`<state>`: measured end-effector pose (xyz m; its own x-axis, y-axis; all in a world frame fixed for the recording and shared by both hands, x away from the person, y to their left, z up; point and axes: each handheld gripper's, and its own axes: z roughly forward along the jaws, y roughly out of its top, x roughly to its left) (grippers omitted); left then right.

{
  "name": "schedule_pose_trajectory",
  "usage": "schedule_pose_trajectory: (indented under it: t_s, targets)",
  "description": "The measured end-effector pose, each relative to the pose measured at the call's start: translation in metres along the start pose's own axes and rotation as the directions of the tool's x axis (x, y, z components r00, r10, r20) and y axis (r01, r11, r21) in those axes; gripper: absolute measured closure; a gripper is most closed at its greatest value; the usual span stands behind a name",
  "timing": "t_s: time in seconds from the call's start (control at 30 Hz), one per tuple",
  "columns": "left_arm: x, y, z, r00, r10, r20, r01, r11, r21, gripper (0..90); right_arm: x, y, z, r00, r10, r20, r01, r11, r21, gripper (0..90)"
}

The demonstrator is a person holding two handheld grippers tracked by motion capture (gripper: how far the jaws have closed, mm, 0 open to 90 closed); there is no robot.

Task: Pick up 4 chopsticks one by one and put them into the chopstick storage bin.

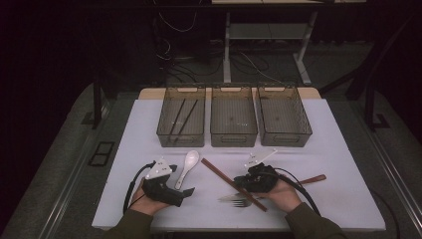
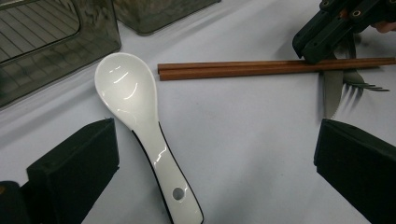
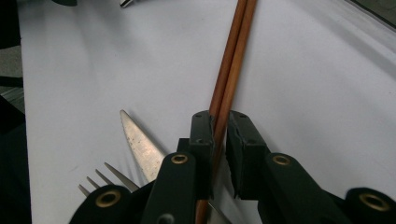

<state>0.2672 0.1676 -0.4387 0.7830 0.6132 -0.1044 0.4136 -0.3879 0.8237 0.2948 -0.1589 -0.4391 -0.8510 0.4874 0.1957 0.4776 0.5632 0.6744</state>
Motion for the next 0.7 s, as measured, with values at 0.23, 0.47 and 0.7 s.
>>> schedule_pose_trajectory:
  t_s: [0.23,0.47,0.7]
  targets:
    - [-0.0001,0.0001,0.0001,1.0,0.001,0.0,-0.001,1.0,0.0,0.0,-0.0021,-0.001,0.0002,0.9999,0.005,0.011,-0.005,1.0,0.005,80.0]
    - [-0.0001,0.0001,0.0002,1.0,0.002,-0.001,-0.002,1.0,-0.001,0.0,-0.0047,-0.0019,0.0012,0.9996,0.011,0.024,-0.011,0.9999,0.009,80.0]
    - [-0.0002,0.0001,0.0004,1.0,0.004,0.0,-0.004,1.0,0.0,0.0,-0.0071,-0.004,0.0042,0.999,0.013,0.044,-0.014,0.9997,0.021,80.0]
